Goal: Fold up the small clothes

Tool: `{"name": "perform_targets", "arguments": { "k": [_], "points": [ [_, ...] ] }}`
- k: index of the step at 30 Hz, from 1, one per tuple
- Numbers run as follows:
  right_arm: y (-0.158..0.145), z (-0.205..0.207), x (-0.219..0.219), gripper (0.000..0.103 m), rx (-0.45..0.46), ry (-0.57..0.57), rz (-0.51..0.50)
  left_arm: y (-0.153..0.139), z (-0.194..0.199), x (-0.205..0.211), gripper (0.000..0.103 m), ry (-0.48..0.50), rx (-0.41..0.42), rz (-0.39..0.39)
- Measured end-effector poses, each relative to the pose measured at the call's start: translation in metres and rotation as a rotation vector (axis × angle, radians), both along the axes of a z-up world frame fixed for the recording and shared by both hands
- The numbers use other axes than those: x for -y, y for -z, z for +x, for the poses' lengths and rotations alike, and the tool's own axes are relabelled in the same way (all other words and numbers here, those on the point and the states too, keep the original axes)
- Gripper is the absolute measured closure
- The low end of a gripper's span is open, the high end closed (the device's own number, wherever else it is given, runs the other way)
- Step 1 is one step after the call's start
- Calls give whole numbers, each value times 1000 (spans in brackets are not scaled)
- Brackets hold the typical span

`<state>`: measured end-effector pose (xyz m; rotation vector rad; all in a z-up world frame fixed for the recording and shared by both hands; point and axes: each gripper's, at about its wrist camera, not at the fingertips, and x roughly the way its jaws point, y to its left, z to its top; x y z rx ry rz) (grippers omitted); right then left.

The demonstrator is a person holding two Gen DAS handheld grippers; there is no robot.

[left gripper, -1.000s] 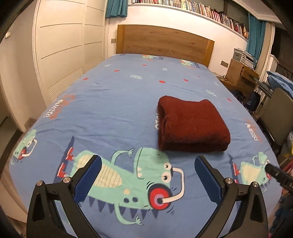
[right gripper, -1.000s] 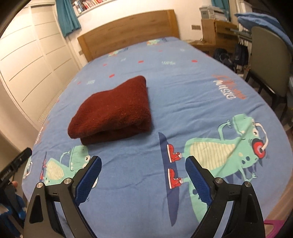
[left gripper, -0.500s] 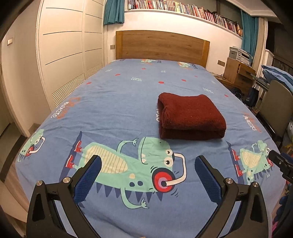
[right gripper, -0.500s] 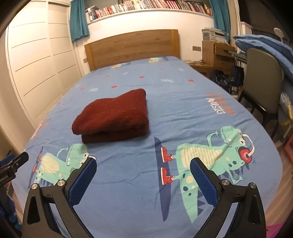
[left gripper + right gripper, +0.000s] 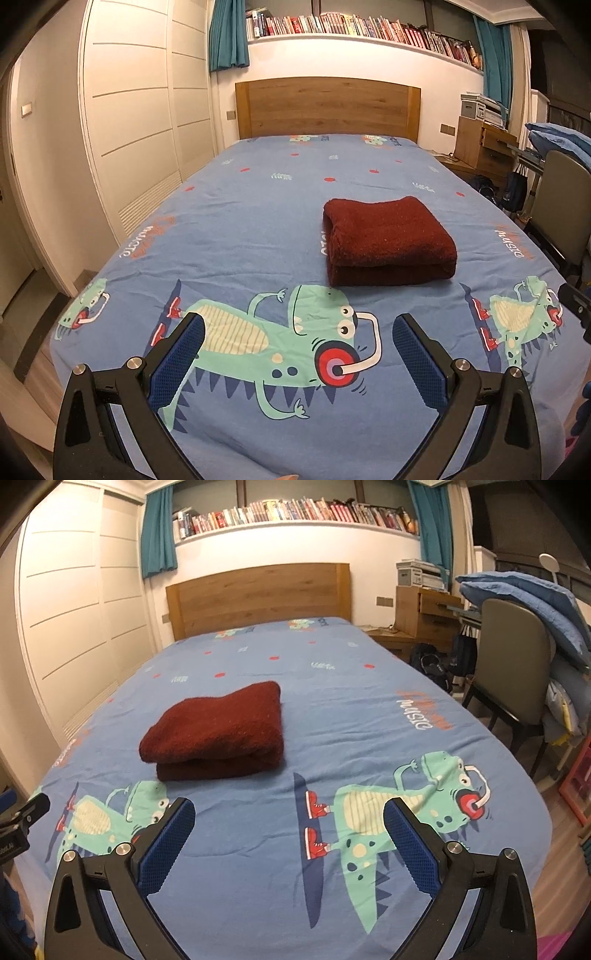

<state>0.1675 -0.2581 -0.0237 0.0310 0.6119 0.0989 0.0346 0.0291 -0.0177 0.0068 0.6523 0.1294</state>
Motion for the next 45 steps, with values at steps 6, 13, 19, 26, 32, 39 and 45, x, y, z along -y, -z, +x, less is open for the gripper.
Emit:
{"name": "perform_targets", "arguments": {
  "k": [6,13,19,26,32,39,45],
  "points": [
    [-11,-7,2,1,43,11,-13,-2,2,3,3,-5,13,14],
    [-21,-11,4,1,77,10,-19,-5,3,3,3,-13,36,12],
    [-27,-14,3,1,98,11,-34,-9,4,1,3,-15,49,2],
    [-31,-14,1,1,114,12,-39,-13,5,-2,3,-15,61,-1],
    [-31,-14,1,1,119,13,-44,-15,5,-3,3,-13,69,-6],
    [-32,-14,1,1,116,14,-46,-12,6,-2,3,-7,66,-10],
    [-30,-12,4,1,110,17,-49,-10,9,-3,3,-8,59,-11]
  ]
}}
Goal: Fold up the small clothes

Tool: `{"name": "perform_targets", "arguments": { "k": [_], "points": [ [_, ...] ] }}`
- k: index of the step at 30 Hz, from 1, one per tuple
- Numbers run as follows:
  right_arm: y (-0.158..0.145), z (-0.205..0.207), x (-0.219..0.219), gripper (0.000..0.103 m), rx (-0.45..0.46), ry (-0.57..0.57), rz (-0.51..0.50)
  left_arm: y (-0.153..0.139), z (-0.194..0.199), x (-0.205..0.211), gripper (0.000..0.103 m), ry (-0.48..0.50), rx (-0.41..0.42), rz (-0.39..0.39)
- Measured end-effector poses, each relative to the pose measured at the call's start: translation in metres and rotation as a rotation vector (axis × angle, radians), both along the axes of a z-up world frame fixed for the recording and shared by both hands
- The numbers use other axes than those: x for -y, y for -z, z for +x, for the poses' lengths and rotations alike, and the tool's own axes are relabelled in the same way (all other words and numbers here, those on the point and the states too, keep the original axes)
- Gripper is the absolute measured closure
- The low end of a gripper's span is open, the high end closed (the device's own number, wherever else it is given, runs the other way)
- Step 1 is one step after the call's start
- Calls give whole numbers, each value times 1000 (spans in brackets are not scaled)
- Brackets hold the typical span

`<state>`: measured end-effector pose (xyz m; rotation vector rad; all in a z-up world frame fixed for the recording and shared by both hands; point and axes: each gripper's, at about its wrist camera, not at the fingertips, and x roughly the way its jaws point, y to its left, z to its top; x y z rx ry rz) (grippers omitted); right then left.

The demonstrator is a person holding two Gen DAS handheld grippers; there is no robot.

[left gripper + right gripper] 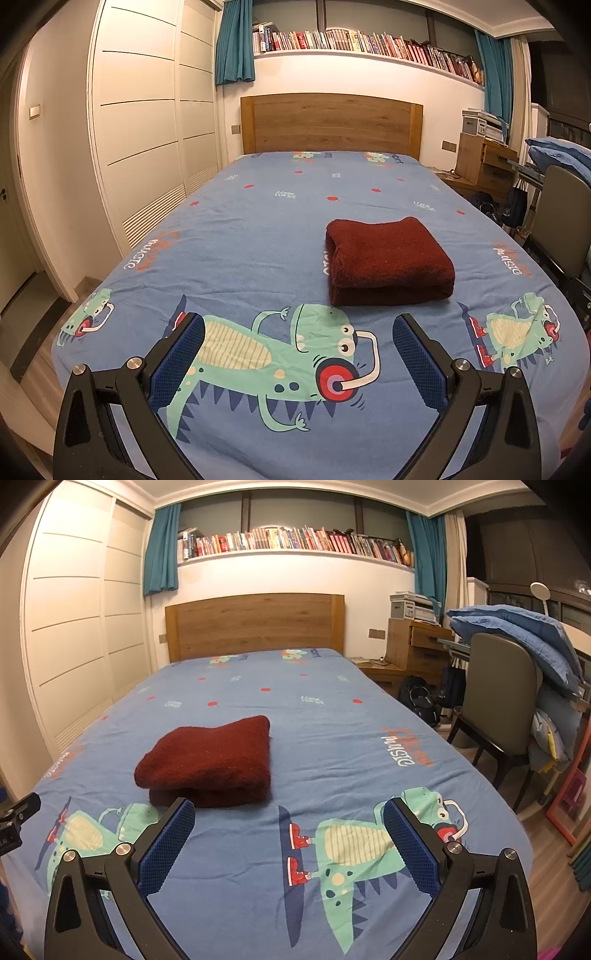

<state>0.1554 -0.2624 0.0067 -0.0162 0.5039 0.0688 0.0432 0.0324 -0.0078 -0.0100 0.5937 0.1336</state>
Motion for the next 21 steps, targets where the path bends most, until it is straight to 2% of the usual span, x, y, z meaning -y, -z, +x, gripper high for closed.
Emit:
{"name": "perform_targets", "arguments": {
  "k": [21],
  "points": [
    [8,3,6,1,-18,13,-1,4,1,1,3,-1,-8,3]
  ]
}}
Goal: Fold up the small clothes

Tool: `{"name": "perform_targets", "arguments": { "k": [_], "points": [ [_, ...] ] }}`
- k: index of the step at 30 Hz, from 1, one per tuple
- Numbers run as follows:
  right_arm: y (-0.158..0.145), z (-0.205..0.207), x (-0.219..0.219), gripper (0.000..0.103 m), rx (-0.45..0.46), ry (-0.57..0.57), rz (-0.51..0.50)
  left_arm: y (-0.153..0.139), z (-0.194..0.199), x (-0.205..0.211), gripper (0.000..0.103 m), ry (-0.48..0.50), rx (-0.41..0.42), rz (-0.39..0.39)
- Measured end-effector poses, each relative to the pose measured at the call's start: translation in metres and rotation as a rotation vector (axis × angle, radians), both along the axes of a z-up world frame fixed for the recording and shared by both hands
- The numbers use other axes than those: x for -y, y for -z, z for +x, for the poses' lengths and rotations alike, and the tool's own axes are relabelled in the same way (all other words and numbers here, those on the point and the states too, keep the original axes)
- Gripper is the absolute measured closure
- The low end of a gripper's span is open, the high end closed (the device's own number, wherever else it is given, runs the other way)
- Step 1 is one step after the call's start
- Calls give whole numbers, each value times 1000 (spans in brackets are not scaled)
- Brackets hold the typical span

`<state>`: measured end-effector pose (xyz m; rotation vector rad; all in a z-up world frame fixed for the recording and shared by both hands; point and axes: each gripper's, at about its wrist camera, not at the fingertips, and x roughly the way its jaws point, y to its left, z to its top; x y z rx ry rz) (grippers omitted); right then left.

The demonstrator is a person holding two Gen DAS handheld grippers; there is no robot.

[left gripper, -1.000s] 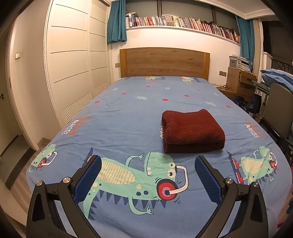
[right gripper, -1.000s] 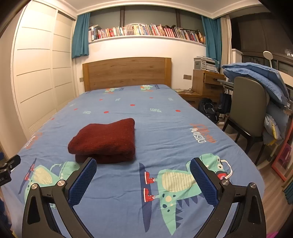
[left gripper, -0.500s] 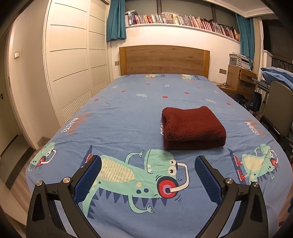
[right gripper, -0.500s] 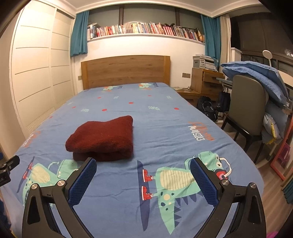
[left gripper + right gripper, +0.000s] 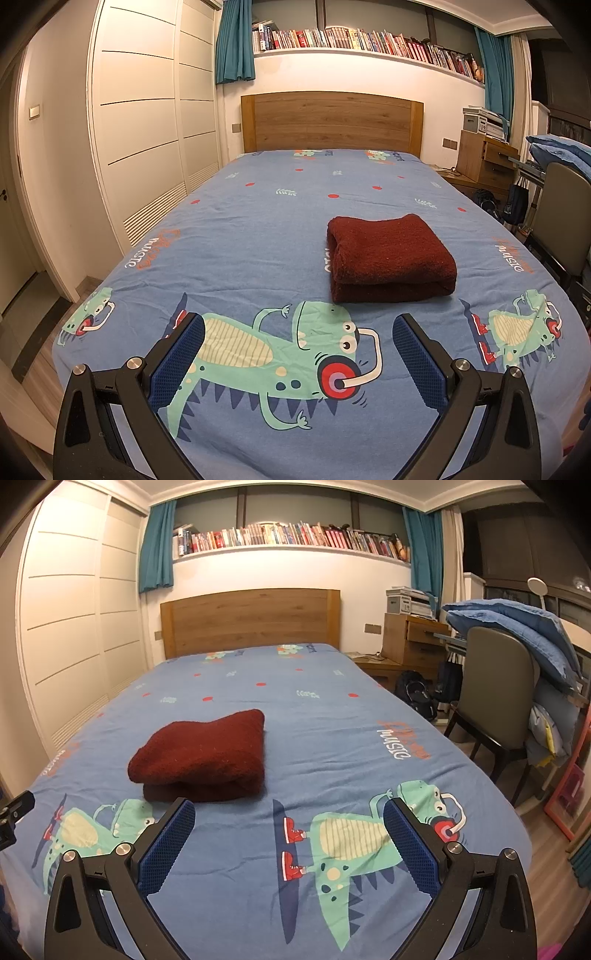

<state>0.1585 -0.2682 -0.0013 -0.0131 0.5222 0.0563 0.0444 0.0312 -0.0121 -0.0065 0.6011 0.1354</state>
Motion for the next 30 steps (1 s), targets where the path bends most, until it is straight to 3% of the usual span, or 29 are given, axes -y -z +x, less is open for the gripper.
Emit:
{"name": "perform_targets", "arguments": {
  "k": [30],
  "points": [
    [7,-2,0,1,-14,5,-8,-2,-2,6,3,16,7,16]
  ]
}}
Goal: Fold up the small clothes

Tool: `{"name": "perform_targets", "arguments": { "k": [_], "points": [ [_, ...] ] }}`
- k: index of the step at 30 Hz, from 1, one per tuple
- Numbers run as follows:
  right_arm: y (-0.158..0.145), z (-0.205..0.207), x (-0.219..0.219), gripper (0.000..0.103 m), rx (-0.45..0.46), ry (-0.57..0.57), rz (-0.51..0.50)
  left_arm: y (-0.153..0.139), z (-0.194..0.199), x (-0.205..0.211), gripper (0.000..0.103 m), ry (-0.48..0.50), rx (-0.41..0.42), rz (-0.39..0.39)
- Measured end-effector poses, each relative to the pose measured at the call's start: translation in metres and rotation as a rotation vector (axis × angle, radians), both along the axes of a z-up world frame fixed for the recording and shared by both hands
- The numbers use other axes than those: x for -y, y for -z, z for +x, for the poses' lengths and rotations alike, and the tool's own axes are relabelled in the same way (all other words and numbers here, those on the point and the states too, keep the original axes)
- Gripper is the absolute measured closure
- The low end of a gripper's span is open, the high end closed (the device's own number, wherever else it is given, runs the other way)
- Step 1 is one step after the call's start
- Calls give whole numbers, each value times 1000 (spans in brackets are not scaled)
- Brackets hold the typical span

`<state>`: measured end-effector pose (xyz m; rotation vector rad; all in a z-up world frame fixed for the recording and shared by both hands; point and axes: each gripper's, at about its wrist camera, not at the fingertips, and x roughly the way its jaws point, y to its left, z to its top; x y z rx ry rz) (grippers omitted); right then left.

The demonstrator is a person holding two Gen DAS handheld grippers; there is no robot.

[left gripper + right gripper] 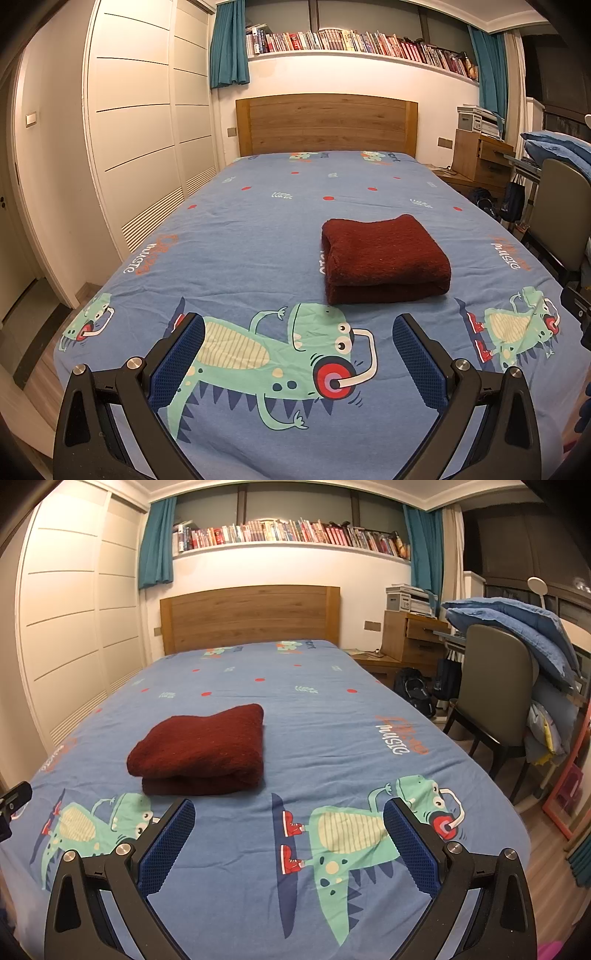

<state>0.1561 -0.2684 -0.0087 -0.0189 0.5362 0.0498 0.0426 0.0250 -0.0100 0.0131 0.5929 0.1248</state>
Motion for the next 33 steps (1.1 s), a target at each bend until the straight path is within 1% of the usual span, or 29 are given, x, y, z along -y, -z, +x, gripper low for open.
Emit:
{"name": "perform_targets", "arguments": {
  "k": [23,33],
  "points": [
    [4,0,-7,1,-3,-9,-18,1,0,3,3,1,-1,-2],
    [3,0,-5,1,2,-4,-12,6,1,7,3,2,-9,5]
  ]
}}
